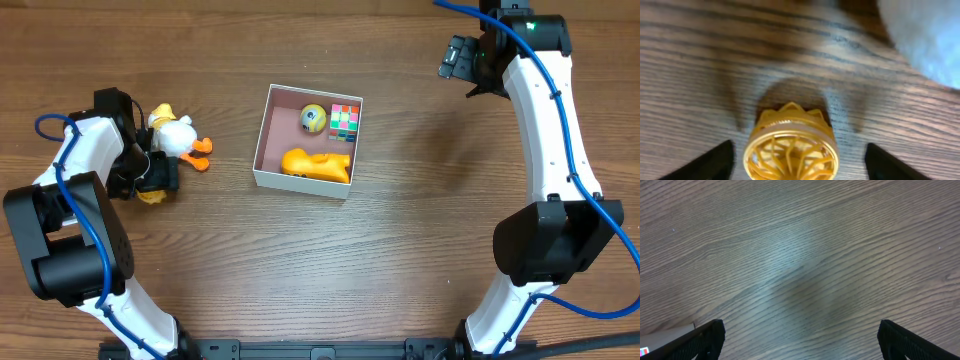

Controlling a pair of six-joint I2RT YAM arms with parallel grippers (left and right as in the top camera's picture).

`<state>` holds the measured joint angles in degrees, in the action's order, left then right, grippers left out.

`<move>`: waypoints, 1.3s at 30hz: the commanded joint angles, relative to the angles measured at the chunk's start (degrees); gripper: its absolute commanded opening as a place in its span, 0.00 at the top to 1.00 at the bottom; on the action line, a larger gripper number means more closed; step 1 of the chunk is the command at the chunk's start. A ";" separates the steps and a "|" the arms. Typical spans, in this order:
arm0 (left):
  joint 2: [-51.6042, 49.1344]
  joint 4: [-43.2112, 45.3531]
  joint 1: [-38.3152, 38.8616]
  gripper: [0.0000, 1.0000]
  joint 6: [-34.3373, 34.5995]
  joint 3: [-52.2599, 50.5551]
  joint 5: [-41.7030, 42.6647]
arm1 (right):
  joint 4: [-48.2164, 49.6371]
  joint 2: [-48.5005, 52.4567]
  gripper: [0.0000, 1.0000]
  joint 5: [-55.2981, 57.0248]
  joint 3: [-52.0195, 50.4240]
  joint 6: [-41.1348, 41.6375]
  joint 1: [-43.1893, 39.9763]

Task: Pack container
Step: 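Lower the left gripper and grasp the yellow round toy, then lift the round toy and carry it over the box with the left gripper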

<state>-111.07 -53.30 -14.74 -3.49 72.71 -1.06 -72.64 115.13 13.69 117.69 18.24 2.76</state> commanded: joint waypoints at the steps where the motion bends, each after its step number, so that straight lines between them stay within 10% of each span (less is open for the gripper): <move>1: -0.20 0.50 -0.31 0.26 -0.35 -0.13 0.55 | 0.31 -0.55 0.00 0.20 0.07 0.46 0.11; 13: -0.20 0.70 -0.28 0.44 -0.15 -0.15 0.66 | 0.31 -0.55 0.00 0.20 0.07 0.48 0.11; 39: -0.15 -11.39 1.01 0.44 2.38 17.57 3.65 | 0.31 -0.55 0.00 0.20 0.07 0.48 0.11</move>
<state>-111.07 -62.61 -14.70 -1.65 84.07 1.19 -72.66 115.13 13.72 117.69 18.20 2.76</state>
